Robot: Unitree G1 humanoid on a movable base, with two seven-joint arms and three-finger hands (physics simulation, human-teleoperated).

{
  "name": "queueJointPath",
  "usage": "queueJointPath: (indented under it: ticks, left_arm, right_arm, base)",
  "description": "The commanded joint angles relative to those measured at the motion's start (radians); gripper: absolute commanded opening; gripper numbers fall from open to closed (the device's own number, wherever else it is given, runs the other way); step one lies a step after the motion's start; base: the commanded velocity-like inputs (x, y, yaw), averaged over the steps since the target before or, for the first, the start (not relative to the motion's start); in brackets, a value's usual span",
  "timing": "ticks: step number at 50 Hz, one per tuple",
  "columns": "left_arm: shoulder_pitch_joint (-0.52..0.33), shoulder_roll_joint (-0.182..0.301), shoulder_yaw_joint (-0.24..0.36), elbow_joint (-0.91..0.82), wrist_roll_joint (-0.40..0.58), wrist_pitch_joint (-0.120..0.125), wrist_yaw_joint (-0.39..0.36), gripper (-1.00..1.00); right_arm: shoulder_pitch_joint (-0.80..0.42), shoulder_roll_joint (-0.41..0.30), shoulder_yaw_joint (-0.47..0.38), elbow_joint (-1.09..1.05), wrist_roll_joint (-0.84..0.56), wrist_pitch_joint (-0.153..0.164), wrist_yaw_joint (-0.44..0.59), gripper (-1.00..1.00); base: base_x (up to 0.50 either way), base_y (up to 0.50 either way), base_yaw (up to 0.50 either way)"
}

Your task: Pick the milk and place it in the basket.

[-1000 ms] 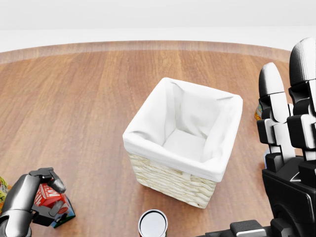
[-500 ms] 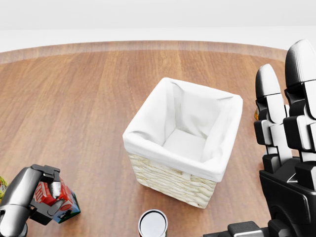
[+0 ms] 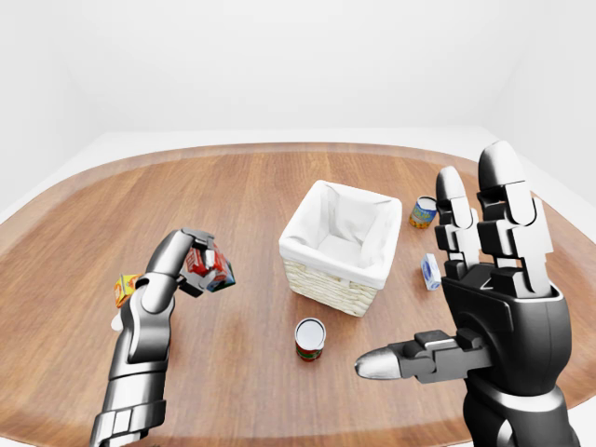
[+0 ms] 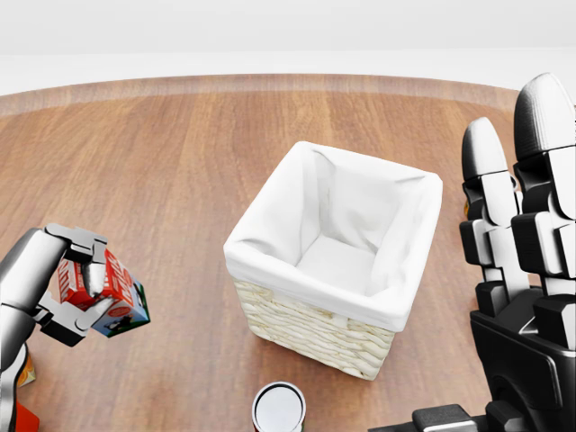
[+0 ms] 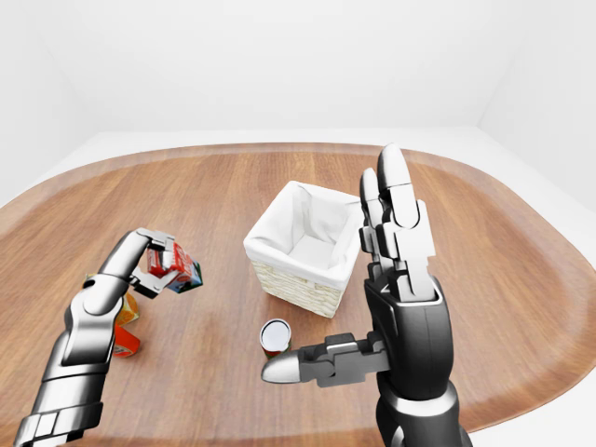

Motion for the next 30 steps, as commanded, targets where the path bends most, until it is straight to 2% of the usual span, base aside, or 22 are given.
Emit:
queueJointPath:
  ticks: [1, 3, 13, 30]
  left_arm:
    - [-0.034, 0.011, 0.011, -0.066, -0.025, 0.019, -0.034, -1.0]
    - [-0.036, 0.004, 0.018, -0.113, -0.051, 0.019, -0.073, -1.0]
    - [-0.047, -0.006, -0.001, -0.197, -0.018, 0.019, -0.1, -1.0]
    - [-0.176, 0.037, -0.002, -0.287, 0.021, 0.019, -0.186, -1.0]
  right_arm:
    - [0.001, -0.004, 0.011, 0.0, -0.004, 0.0, -0.004, 1.0]
    - [0.003, -0.005, 0.012, 0.0, -0.007, 0.0, -0.004, 1.0]
    - [0.005, -0.006, 0.021, 0.0, -0.017, 0.0, -0.005, 1.0]
    - [0.005, -0.006, 0.018, 0.0, -0.014, 0.0, -0.005, 1.0]
  base:
    - [0.0, 0.0, 0.0]
    - [0.0, 0.0, 0.0]
    - [0.0, 0.0, 0.0]
    - [0.0, 0.0, 0.0]
